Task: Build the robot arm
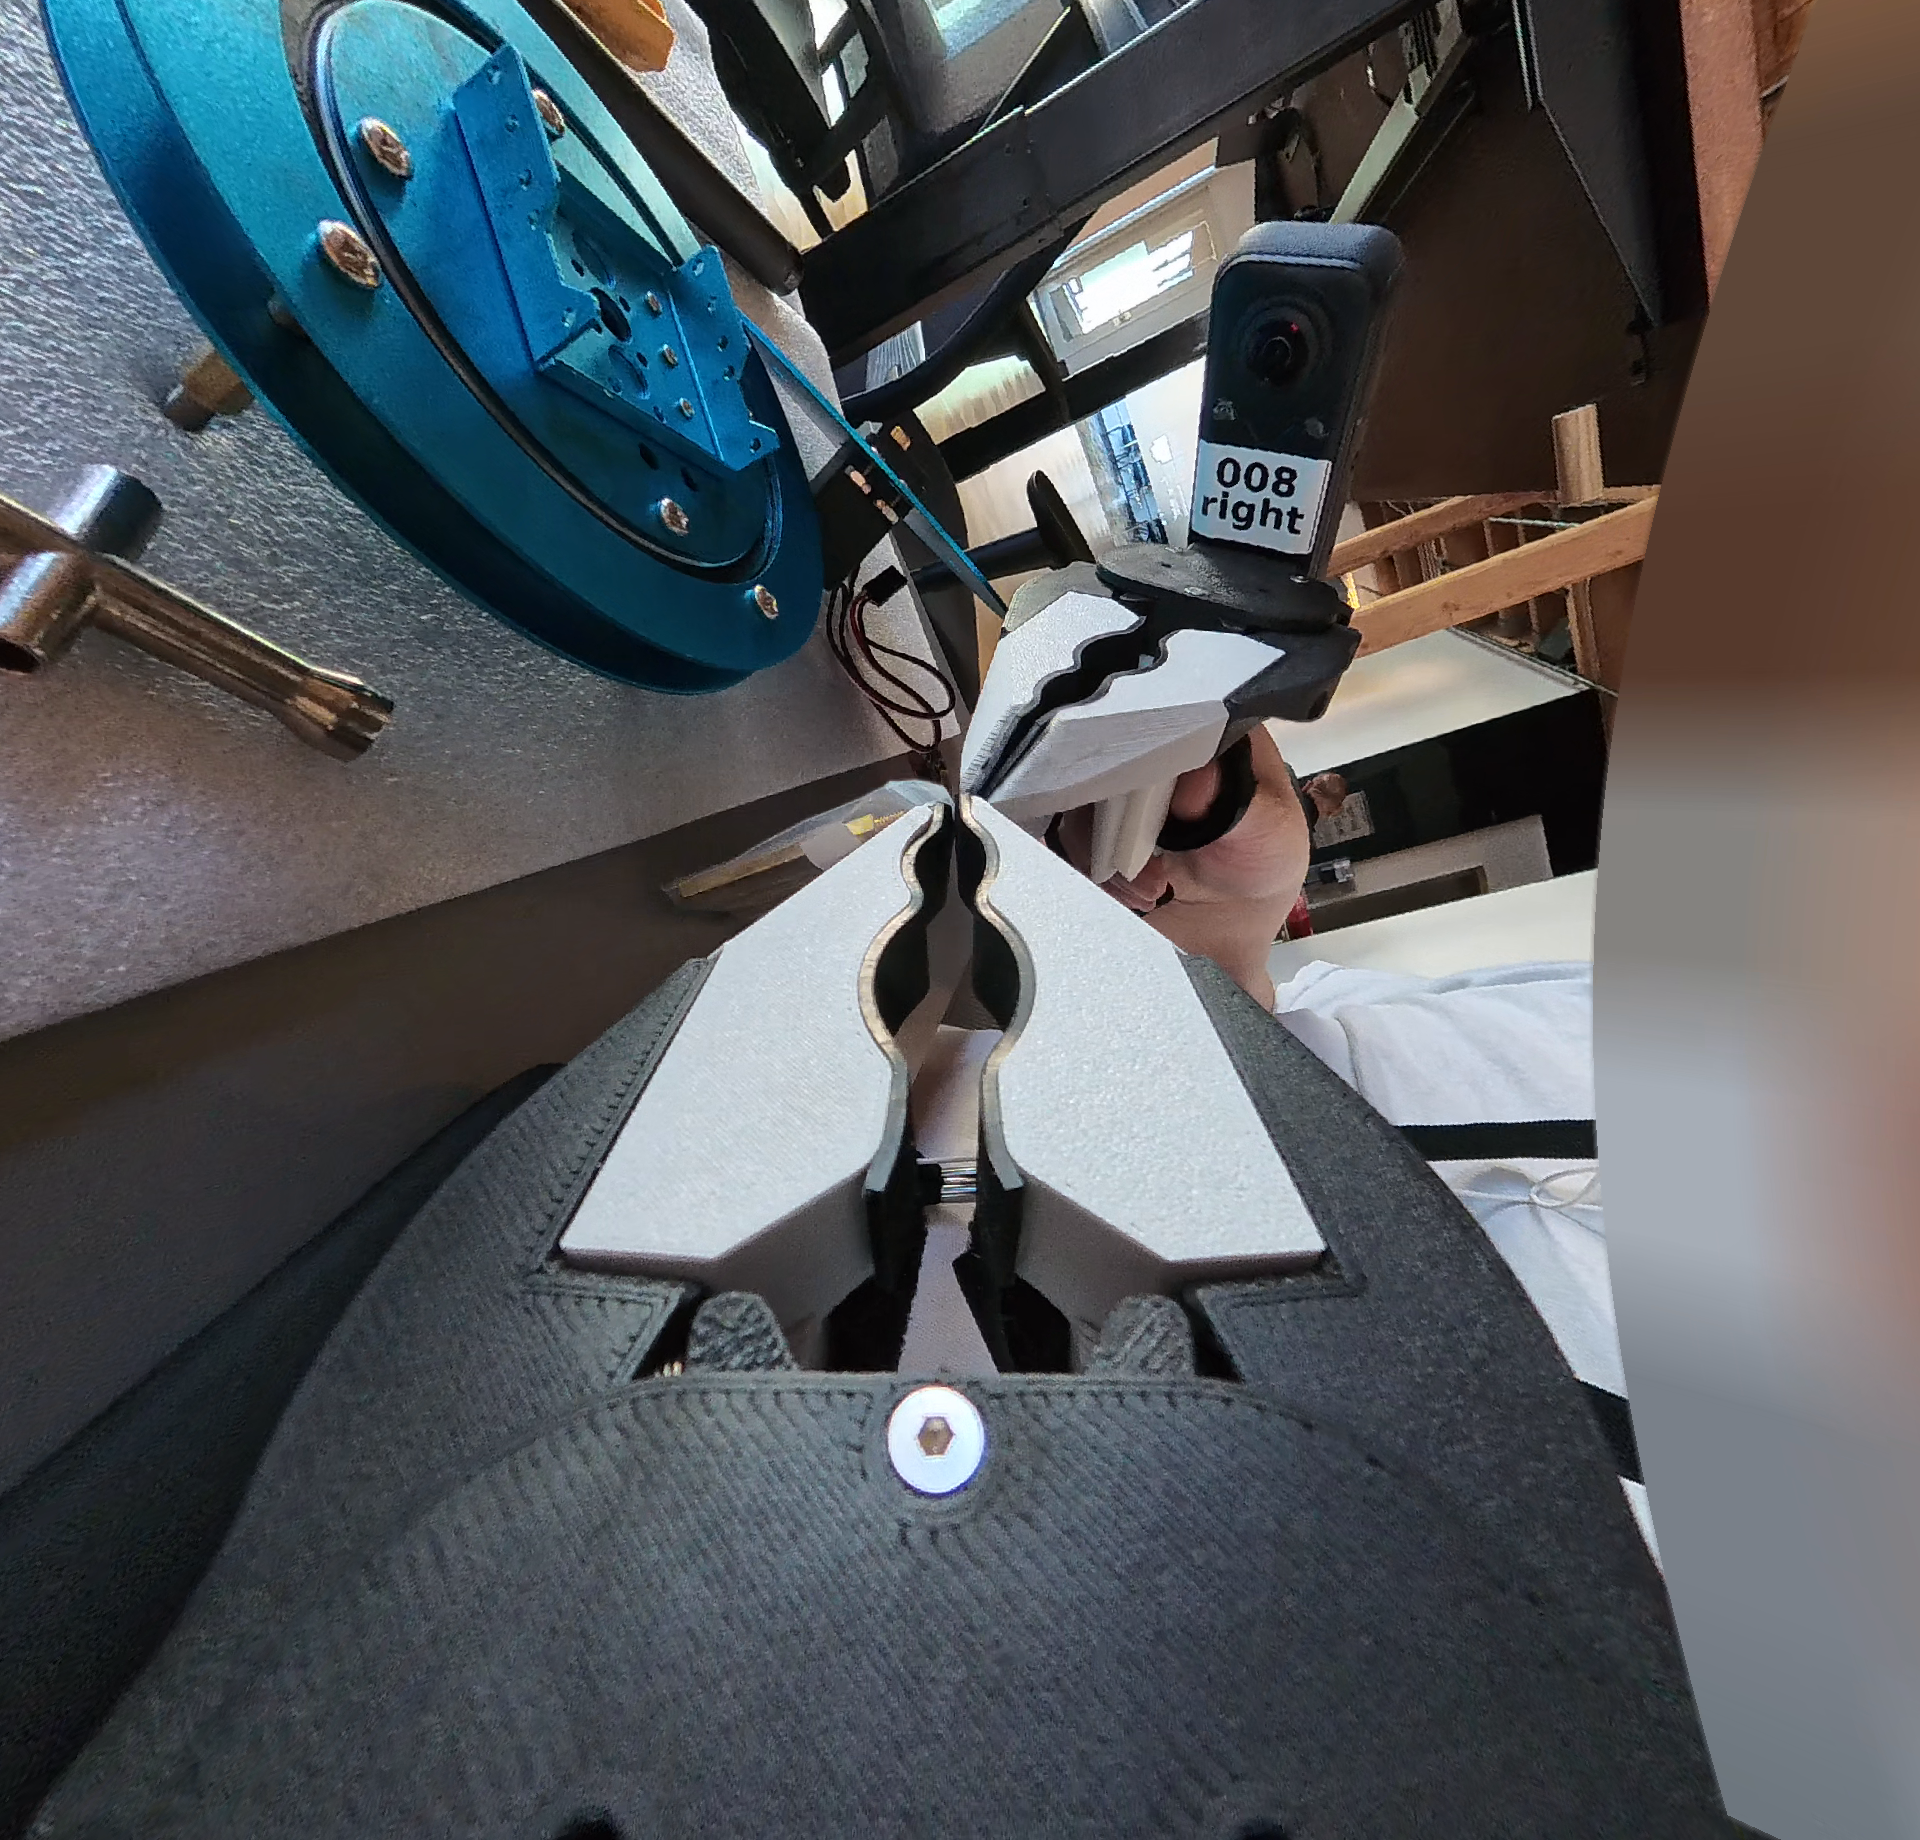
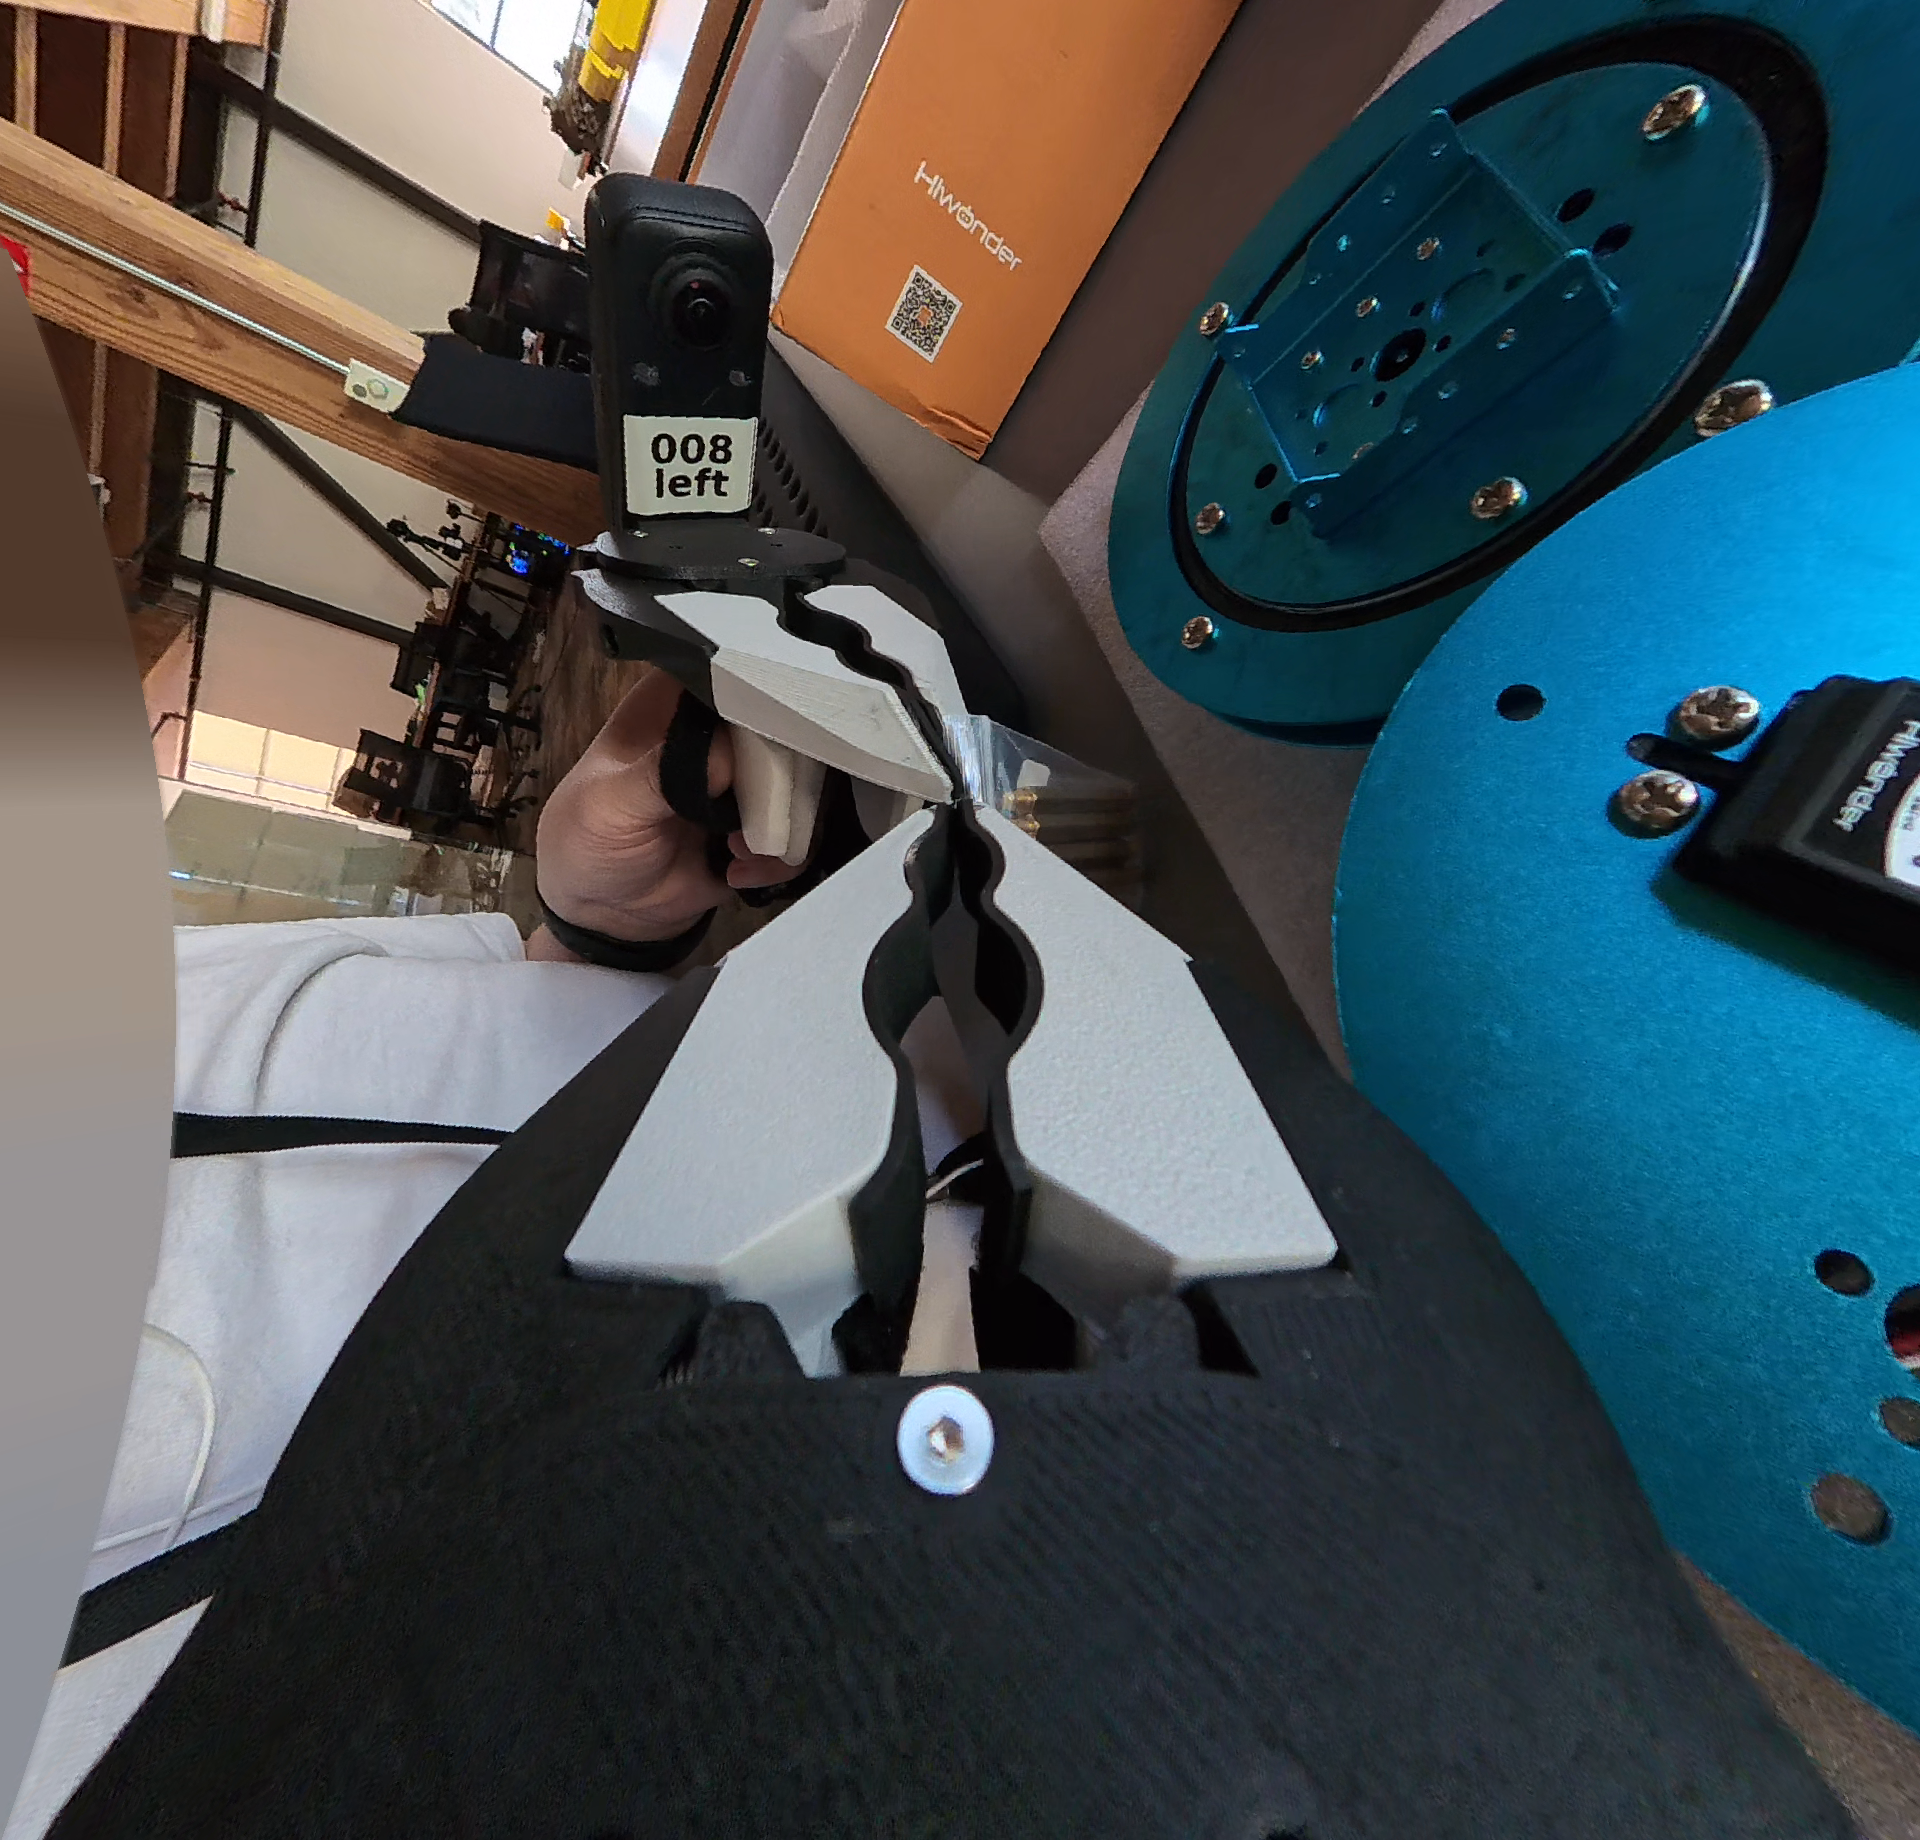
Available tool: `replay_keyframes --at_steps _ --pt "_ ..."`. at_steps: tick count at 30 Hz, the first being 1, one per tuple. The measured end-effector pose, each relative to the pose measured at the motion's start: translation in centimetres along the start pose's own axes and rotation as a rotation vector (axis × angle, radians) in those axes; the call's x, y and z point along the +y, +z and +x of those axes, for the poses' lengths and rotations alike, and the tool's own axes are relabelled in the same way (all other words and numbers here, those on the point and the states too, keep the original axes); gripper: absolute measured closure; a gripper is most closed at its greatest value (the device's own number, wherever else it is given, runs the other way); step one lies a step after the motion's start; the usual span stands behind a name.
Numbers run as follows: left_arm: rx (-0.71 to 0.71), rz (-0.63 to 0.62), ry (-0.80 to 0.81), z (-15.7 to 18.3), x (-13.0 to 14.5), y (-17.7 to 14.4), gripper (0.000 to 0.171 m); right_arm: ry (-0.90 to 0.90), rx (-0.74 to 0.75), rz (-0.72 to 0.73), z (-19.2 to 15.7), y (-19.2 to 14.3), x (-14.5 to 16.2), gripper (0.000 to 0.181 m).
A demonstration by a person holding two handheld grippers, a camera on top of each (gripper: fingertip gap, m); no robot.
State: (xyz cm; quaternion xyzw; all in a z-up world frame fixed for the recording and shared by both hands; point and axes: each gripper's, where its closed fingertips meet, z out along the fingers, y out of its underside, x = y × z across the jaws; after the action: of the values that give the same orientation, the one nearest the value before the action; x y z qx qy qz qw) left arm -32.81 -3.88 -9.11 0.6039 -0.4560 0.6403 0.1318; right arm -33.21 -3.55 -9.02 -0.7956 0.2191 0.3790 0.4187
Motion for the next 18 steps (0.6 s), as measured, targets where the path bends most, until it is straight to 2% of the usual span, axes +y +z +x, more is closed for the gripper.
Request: replay_keyframes --at_steps 7,18 --pt "-0.003 -0.004 0.012 0.03 0.1 -0.01 0.171 -0.022 0.034 -0.012 0.08 0.04 0.1 0.181" --pt "0.003 -0.026 0.029 0.28 0.47 0.12 0.171 -0.282 0.18 -0.096 0.26 -0.15 0.26 0.181"
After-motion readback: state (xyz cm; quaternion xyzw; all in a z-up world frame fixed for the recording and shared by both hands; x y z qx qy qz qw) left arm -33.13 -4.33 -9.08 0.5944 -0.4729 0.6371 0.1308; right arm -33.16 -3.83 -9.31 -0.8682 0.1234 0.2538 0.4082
